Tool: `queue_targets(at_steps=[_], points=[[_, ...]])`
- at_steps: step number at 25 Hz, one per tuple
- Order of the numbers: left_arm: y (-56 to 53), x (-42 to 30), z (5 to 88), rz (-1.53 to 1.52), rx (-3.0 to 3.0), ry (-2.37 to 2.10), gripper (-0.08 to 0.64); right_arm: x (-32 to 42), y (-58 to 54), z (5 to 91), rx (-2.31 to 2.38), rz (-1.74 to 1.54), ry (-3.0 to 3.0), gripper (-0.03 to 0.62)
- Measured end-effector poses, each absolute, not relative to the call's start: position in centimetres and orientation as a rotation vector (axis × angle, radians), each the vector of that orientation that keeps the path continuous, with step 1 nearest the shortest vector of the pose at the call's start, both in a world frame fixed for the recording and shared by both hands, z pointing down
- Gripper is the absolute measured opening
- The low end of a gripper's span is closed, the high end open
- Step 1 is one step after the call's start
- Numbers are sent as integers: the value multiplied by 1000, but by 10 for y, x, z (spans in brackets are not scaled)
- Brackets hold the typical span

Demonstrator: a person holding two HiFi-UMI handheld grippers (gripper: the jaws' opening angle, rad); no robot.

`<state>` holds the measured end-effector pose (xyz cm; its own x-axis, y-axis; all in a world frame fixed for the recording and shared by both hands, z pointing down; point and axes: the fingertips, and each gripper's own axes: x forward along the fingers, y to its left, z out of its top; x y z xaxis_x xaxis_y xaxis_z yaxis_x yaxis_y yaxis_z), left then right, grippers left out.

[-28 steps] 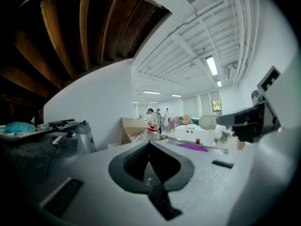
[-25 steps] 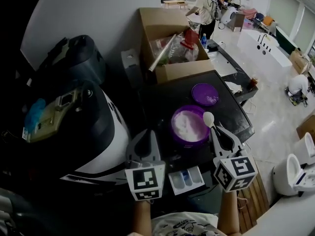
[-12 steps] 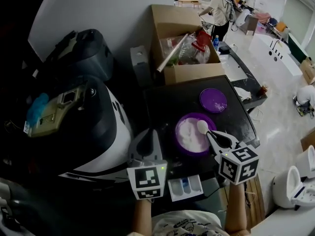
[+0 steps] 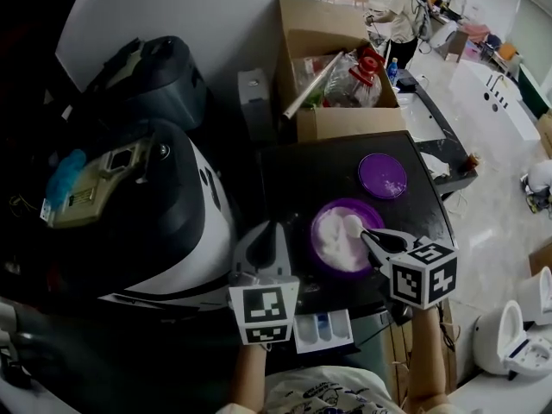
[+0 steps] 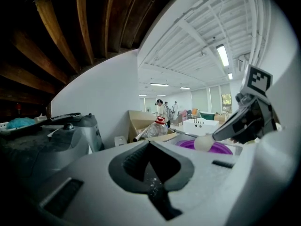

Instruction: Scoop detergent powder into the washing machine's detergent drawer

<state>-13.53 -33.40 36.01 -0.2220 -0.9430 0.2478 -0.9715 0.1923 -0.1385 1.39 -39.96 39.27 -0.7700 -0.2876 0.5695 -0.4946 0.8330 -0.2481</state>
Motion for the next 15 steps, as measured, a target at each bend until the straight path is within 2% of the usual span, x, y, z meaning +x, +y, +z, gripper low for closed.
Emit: queue_targets(at_steps=[15], points=[[-340,-141,367,469,1935,-2252,3,3,-406,412,559,492,-2297,20]])
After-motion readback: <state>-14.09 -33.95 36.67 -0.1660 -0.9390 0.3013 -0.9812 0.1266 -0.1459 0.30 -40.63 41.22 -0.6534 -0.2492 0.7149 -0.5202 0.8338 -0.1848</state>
